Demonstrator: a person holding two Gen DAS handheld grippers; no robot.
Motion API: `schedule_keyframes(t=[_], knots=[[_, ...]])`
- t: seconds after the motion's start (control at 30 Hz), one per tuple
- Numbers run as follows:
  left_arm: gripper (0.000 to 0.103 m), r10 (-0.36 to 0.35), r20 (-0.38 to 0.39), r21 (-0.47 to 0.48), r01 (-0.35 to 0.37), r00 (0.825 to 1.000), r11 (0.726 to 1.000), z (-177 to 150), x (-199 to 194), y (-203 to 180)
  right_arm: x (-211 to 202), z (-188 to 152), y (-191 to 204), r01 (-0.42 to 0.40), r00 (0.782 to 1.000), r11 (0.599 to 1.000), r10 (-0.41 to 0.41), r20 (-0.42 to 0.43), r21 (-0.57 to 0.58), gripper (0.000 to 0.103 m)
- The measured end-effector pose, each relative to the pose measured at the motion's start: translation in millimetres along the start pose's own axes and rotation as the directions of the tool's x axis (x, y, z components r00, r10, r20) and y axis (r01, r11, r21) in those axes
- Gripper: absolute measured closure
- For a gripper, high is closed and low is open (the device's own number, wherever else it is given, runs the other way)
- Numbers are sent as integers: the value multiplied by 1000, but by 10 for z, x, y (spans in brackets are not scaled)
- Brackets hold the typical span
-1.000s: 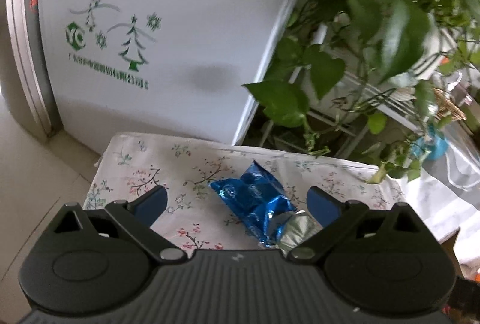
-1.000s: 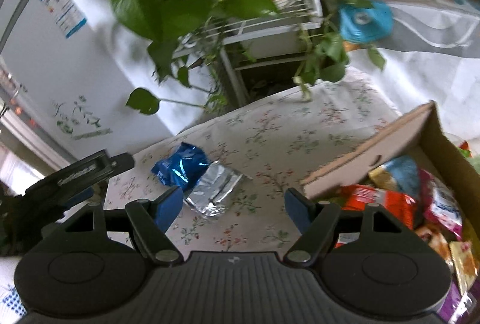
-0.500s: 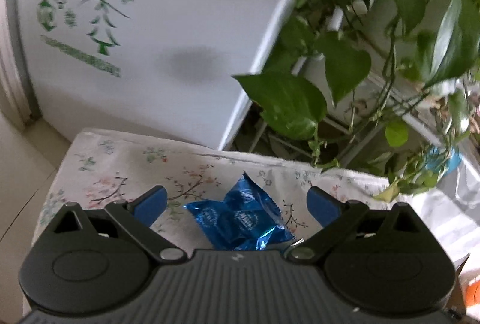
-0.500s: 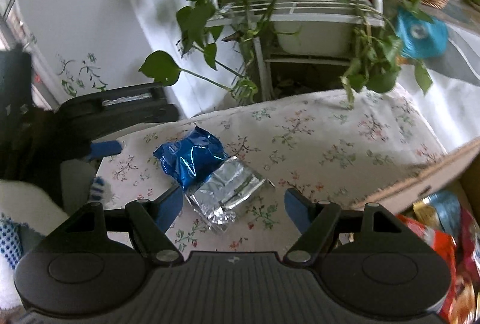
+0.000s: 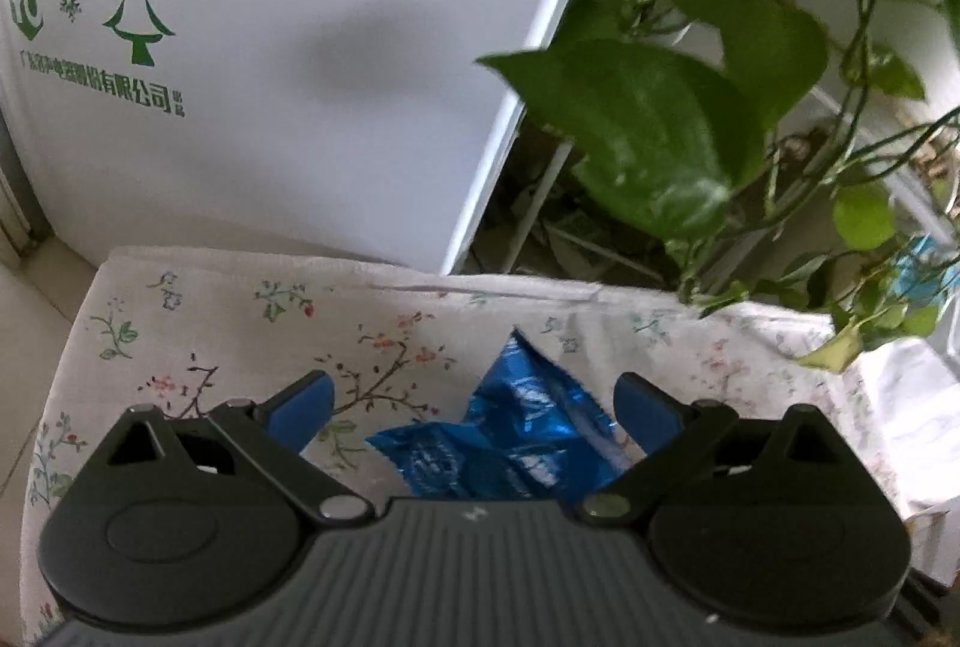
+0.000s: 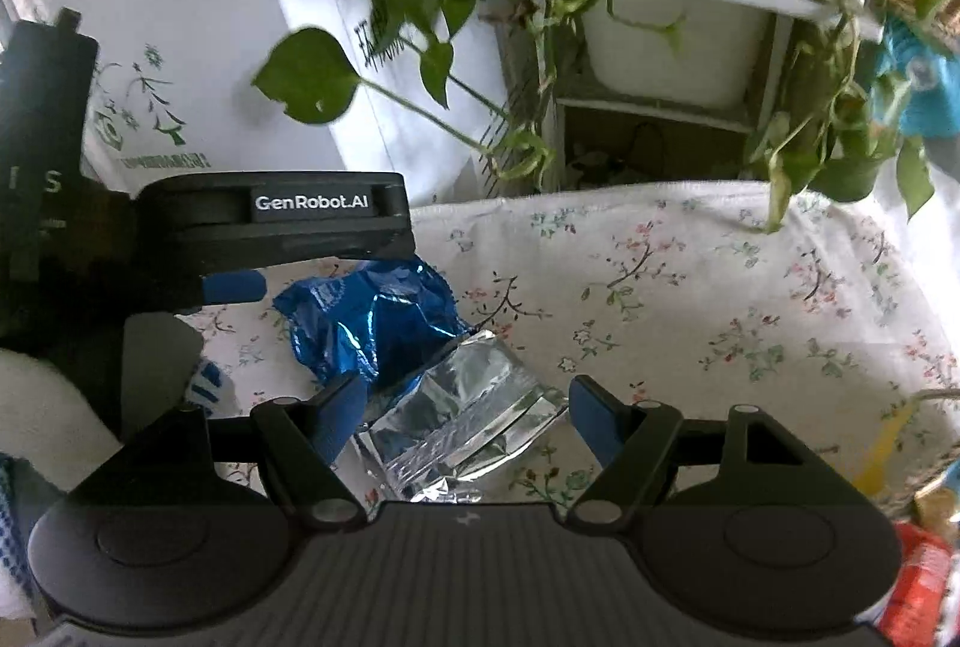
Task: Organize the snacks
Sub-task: 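Move the left tool to the blue bag while the right tool approaches the silver bag, then close the left tool on the blue bag while the right tool grasps the silver bag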
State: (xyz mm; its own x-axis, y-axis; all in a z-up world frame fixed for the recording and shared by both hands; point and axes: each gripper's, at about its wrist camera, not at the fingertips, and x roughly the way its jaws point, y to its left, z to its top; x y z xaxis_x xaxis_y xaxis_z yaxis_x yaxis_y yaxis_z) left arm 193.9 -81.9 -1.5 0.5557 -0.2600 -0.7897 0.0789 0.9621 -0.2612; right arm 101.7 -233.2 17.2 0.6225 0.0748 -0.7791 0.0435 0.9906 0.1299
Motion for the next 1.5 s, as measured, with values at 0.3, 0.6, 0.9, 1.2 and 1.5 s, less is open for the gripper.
schedule_keyframes(t=[0.3,0.6,0.9,1.2,1.5], knots=[[4,54,-42,86,-51,998,995,-146,51,133,151,-25,26,2,1000,999,-2,8,-35,22],[5,50,-91,232,-27,995,972,-244,-142,408,59,-108,76,-109,985,986,91,-146,-127,21],[4,9,-113,125,5,994,992,-270,-206,533,188,-93,-137,-12,987,960,57,-152,280,8],[4,6,-97,242,18,995,970,-290,-320,462,292,-61,-4,136,985,951,-100,-139,277,8],[4,0,-100,374,38,995,927,-551,-234,330,380,-53,172,174,980,969,-152,-132,176,16]])
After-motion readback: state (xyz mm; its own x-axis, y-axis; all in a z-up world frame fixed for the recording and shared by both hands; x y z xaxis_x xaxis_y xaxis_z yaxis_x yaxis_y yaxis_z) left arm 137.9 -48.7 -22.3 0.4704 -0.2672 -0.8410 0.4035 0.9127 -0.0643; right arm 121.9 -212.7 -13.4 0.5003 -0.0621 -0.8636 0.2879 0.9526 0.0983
